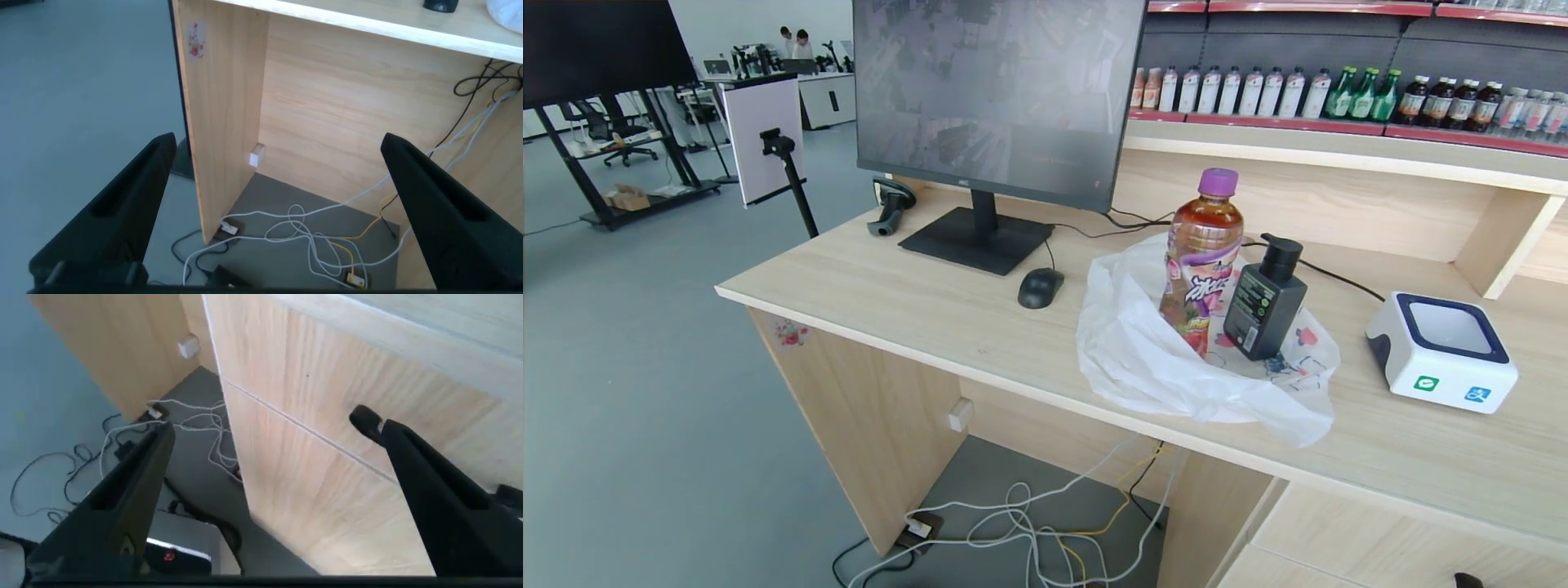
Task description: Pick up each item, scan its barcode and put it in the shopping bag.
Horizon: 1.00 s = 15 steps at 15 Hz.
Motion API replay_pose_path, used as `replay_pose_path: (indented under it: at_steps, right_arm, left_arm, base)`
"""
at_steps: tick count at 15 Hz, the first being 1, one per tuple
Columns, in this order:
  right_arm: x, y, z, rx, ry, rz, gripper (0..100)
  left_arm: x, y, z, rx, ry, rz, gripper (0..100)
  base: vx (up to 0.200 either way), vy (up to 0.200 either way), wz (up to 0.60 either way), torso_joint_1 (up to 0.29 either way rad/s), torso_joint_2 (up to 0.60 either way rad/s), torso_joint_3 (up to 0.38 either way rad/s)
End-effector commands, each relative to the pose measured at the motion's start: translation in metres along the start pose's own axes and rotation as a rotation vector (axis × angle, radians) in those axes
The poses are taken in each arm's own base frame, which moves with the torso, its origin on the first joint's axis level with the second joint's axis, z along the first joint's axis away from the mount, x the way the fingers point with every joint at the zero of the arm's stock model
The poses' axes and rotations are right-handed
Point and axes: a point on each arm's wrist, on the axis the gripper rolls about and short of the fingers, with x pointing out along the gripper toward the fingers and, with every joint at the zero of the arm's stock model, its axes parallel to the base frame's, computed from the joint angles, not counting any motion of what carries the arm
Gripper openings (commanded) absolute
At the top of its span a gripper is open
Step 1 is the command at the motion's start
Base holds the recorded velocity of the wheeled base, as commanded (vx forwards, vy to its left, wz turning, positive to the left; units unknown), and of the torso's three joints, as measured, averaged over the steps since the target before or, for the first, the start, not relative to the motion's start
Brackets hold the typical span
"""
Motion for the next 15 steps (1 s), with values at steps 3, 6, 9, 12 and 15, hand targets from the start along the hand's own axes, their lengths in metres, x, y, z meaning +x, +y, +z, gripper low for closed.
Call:
replay_pose_path:
  at_steps: [3,6,9,12,15]
  right_arm:
    - [-0.0151,0.0048,-0.0061,0.042,-0.207,-0.254,100]
    - [-0.0189,0.005,-0.0085,0.027,-0.261,-0.215,100]
    - [-0.0189,0.005,-0.0083,0.029,-0.263,-0.215,100]
    - [-0.0189,0.005,-0.0083,0.03,-0.263,-0.215,100]
    - [-0.0189,0.005,-0.0083,0.03,-0.263,-0.215,100]
  left_arm:
    - [0.0,0.0,0.0,0.0,-0.001,0.0,100]
    - [0.0,0.0,0.0,0.0,-0.001,0.0,100]
    - [0.0,0.0,0.0,-0.002,-0.001,0.0,100]
    - [0.0,0.0,0.0,0.003,-0.001,0.0,100]
    - [0.0,0.0,0.0,0.001,-0.001,0.0,100]
  base:
    - [-0.067,0.0,0.0,0.001,0.0,0.001]
    - [-0.2,0.0,0.0,0.014,0.0,0.002]
    - [-0.2,0.0,0.0,-0.009,0.0,0.004]
    - [-0.2,0.0,-0.2,-0.001,0.0,0.002]
    - [0.0,0.0,-0.6,0.002,0.0,-0.001]
